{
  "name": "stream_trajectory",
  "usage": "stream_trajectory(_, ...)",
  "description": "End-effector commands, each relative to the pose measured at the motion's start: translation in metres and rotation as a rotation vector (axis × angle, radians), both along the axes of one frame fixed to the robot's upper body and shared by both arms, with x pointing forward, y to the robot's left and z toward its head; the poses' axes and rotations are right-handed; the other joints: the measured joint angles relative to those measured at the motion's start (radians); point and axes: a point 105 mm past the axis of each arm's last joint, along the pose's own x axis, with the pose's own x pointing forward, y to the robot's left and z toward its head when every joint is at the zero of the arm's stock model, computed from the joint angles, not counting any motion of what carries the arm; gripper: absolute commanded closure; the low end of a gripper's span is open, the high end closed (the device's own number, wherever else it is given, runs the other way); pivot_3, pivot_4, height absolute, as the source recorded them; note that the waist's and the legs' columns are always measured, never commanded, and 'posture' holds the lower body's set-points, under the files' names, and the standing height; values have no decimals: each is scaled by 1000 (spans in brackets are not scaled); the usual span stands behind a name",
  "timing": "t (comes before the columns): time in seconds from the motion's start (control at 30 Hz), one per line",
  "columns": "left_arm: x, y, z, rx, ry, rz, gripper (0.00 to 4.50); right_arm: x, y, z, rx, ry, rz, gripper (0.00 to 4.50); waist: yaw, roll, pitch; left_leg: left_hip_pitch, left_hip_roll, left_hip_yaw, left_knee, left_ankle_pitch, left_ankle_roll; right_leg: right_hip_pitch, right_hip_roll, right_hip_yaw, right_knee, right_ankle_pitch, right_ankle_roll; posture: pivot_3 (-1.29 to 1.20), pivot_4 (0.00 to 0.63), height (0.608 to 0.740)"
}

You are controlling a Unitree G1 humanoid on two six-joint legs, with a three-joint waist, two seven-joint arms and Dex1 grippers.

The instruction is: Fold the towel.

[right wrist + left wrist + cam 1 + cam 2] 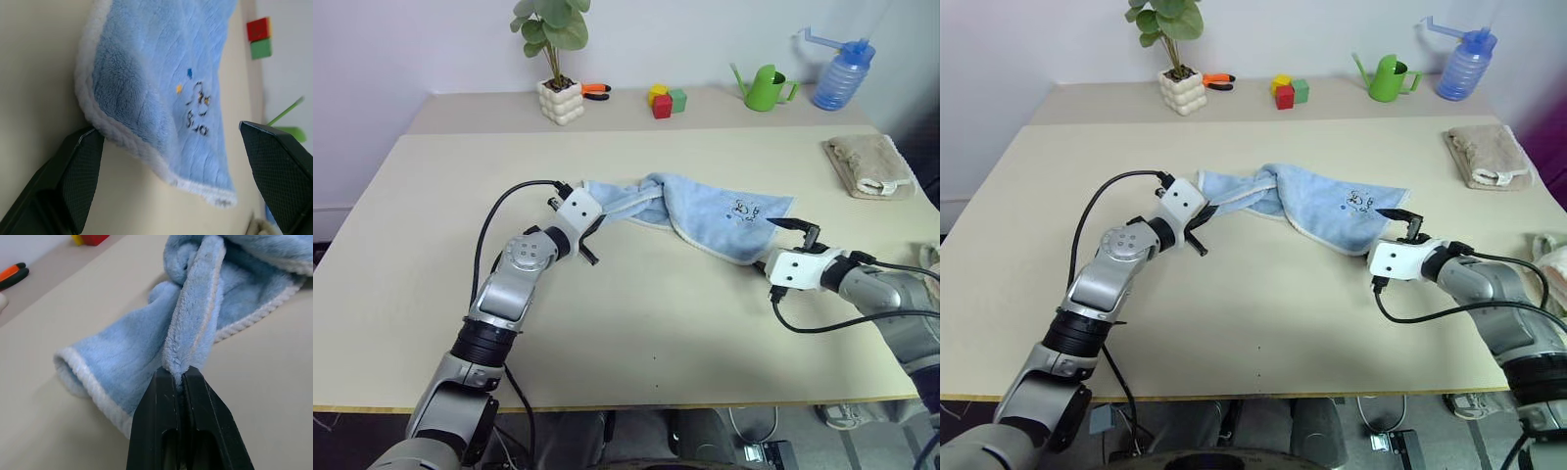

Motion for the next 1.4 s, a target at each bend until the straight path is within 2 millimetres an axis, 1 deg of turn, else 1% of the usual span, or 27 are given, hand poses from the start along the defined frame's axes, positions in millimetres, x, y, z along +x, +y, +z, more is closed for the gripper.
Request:
stream_trajectory(0.03,1,-1,15,-4,-58,-5,4500,3,13,-1,29,-10,49,562,0,0,0,0,0,0,0,0,0,0,0,0,0,0,0,0,150,733)
stream_trajectory(0.07,1,0,15,-4,-58,-3,4500,3,17,1,45,-12,64,885,1,0,0,0,0,0,0,0,0,0,0,0,0,0,0,0,150,733)
stream_trajectory(0.1,1,0,15,-3,-57,-2,4500,3,21,2,57,-15,78,1371,1,0,0,0,0,0,0,0,0,0,0,0,0,0,0,0,150,733)
stream_trajectory(0.23,1,3,14,0,-56,2,4500,1,27,4,79,-16,107,3476,3,0,0,0,0,0,0,0,0,0,0,0,0,0,0,0,150,733)
stream_trajectory(0.3,1,5,13,4,-54,4,4500,-1,28,6,94,-19,114,4454,3,0,0,0,0,0,0,0,0,0,0,0,0,0,0,0,150,733)
stream_trajectory(0.4,3,9,12,14,-54,12,4500,-4,27,10,118,-29,108,4454,3,0,0,0,0,0,0,0,0,0,0,0,0,0,0,0,150,733)
stream_trajectory(0.53,8,23,18,28,-70,41,4500,-1,19,27,174,-82,64,4454,2,0,0,0,0,0,0,0,0,0,0,0,0,0,0,0,150,733)
stream_trajectory(0.63,14,43,28,37,-104,83,4500,6,12,52,248,-156,17,4454,1,0,0,0,0,0,0,0,0,-1,0,1,0,0,0,0,150,733)
stream_trajectory(0.73,26,76,48,21,-155,172,4500,19,-2,92,310,-275,-50,4454,0,0,0,-1,0,0,0,0,0,-2,0,1,1,0,0,0,150,733)
stream_trajectory(0.8,33,94,65,-10,-195,220,4500,29,-13,118,319,-354,-95,4454,0,1,0,-1,0,1,0,0,0,-2,0,2,2,0,-1,0,150,733)
stream_trajectory(0.87,41,106,91,-84,-251,256,4500,42,-23,149,311,-449,-148,4454,1,0,0,-1,0,1,0,0,0,-3,0,2,2,0,-1,0,150,733)
stream_trajectory(0.9,45,111,102,-114,-274,272,4500,47,-26,163,317,-488,-165,4454,2,0,0,-1,0,1,0,0,0,-3,0,2,2,0,-1,0,150,733)
stream_trajectory(0.97,52,119,121,-143,-320,300,4500,55,-30,184,328,-547,-184,4454,4,0,1,-2,0,1,0,0,0,-3,0,2,2,0,-1,0,150,733)
stream_trajectory(1.0,55,124,135,-148,-359,321,4500,58,-32,196,326,-583,-192,4454,4,0,0,-3,-1,1,0,0,0,-4,0,2,2,0,-1,0,150,733)
stream_trajectory(1.03,57,129,149,-152,-400,342,4500,60,-33,208,328,-614,-194,4454,2,-1,1,-3,-1,1,0,0,0,-4,0,1,1,0,-1,0,150,733)
stream_trajectory(1.1,58,140,184,-164,-502,377,4500,62,-30,234,331,-677,-180,4454,-1,-1,1,-4,-1,1,0,0,0,-5,-1,1,1,1,-1,0,150,733)
stream_trajectory(1.13,55,147,197,-159,-541,386,4500,62,-25,245,345,-697,-155,4454,-3,-1,1,-5,-1,1,0,0,0,-6,-1,1,1,1,0,0,150,733)
stream_trajectory(1.17,53,152,205,-154,-565,389,4500,61,-22,251,354,-708,-136,4454,-9,-1,1,-6,-1,1,-1,0,0,-7,-1,2,1,1,0,0,150,733)
stream_trajectory(1.2,50,155,207,-135,-575,384,4500,61,-19,252,364,-703,-117,4454,-15,-1,1,-10,-1,1,-1,0,0,-11,-1,2,2,1,0,0,150,733)
stream_trajectory(1.27,43,161,197,-89,-558,353,4500,59,-11,243,402,-650,-64,4454,-29,0,0,-12,-1,1,-2,0,0,-14,-1,2,2,1,0,0,150,733)
stream_trajectory(1.33,31,165,180,-50,-515,308,4500,57,-4,224,432,-566,-16,4454,-35,0,-1,-11,-1,1,-3,0,0,-14,0,5,3,1,0,0,150,733)
stream_trajectory(1.37,21,167,166,-18,-480,272,4500,54,1,206,437,-490,20,4454,-38,0,-1,-11,-1,1,-4,0,0,-15,0,6,3,1,0,0,150,733)
stream_trajectory(1.4,14,167,157,3,-455,246,4500,50,5,194,440,-438,45,4454,-40,1,-1,-12,-1,1,-4,0,0,-16,0,6,3,1,0,0,150,733)
